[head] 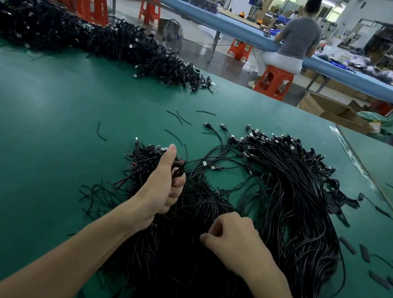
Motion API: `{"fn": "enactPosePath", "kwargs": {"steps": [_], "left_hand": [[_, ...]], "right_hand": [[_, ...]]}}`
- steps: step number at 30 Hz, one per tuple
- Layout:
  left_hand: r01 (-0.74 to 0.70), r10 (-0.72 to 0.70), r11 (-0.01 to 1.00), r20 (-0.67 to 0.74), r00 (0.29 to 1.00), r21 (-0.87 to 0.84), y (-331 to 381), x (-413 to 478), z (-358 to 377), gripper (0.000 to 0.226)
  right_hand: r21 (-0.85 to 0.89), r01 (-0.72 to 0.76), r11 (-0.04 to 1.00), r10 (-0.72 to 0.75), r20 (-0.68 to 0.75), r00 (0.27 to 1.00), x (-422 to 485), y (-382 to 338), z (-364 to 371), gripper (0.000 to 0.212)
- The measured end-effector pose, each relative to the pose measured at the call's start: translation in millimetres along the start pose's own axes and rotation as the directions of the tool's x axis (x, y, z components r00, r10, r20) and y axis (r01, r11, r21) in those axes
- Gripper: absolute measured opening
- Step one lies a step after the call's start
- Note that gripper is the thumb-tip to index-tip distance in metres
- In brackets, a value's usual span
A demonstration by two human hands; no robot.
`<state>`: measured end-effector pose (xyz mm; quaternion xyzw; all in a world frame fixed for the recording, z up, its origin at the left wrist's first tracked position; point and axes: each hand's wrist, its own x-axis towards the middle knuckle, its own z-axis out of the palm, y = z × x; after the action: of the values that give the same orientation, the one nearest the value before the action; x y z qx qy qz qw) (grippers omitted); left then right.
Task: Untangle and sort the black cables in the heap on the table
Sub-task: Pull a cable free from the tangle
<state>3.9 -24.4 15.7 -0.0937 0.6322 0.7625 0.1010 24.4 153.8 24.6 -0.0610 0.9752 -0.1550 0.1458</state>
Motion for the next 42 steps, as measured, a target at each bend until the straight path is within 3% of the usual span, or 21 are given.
{"fn": "enactPosePath", "kwargs": {"steps": [6, 12, 15, 18, 21, 23, 26, 29, 34, 38, 42], "left_hand": [[0.003, -0.003, 1.000, -0.008, 1.000, -0.002, 5, -1, 1, 0.050], [-0.039, 0.041, 0.999, -0.045, 0.998, 0.038, 5, -5, 0, 0.046], [-0.074, 0.079, 0.995, -0.065, 0.995, 0.069, 4, -7, 1, 0.050], [-0.115, 0.125, 0.986, -0.080, 0.989, 0.124, 4, -10, 7, 0.058], [-0.151, 0.161, 0.971, -0.042, 0.986, 0.185, 9, -17, 12, 0.072], [-0.153, 0.145, 0.967, 0.055, 0.988, 0.206, 13, -22, 17, 0.073], [-0.108, 0.078, 0.985, 0.212, 0.974, 0.133, 18, -31, 23, 0.053], [-0.080, 0.079, 0.997, 0.290, 0.954, -0.008, 22, -35, 26, 0.029], [-0.261, 0.297, 0.951, 0.253, 0.921, -0.169, 25, -37, 20, 0.045], [-0.250, 0.295, 0.950, 0.269, 0.917, -0.189, 25, -33, 16, 0.053], [-0.281, 0.326, 0.937, 0.230, 0.917, -0.209, 21, -31, 16, 0.053]], "right_hand": [[-0.008, -0.008, 1.000, 0.008, 0.054, 0.999, 0, -6, -3, 0.020], [0.119, 0.056, 0.991, -0.060, 0.034, 0.998, -4, -2, -18, 0.007], [0.234, 0.084, 0.969, -0.066, -0.083, 0.994, -7, 2, -28, 0.014], [0.341, 0.188, 0.921, -0.059, -0.356, 0.933, -8, 3, -39, 0.018], [0.467, 0.392, 0.793, 0.030, -0.672, 0.740, -7, -4, -42, 0.019], [0.583, 0.530, 0.616, 0.129, -0.739, 0.662, -8, -14, -38, 0.017], [0.668, 0.642, 0.376, 0.199, -0.735, 0.648, -10, -32, -27, 0.020], [0.668, 0.677, 0.309, 0.168, -0.739, 0.652, -15, -44, -18, 0.023], [0.697, 0.620, 0.360, -0.001, -0.664, 0.747, -27, -44, -14, 0.019], [0.627, 0.645, 0.438, -0.173, -0.645, 0.744, -33, -41, -23, 0.014], [0.584, 0.571, 0.577, -0.171, -0.597, 0.784, -34, -39, -28, 0.014]]}}
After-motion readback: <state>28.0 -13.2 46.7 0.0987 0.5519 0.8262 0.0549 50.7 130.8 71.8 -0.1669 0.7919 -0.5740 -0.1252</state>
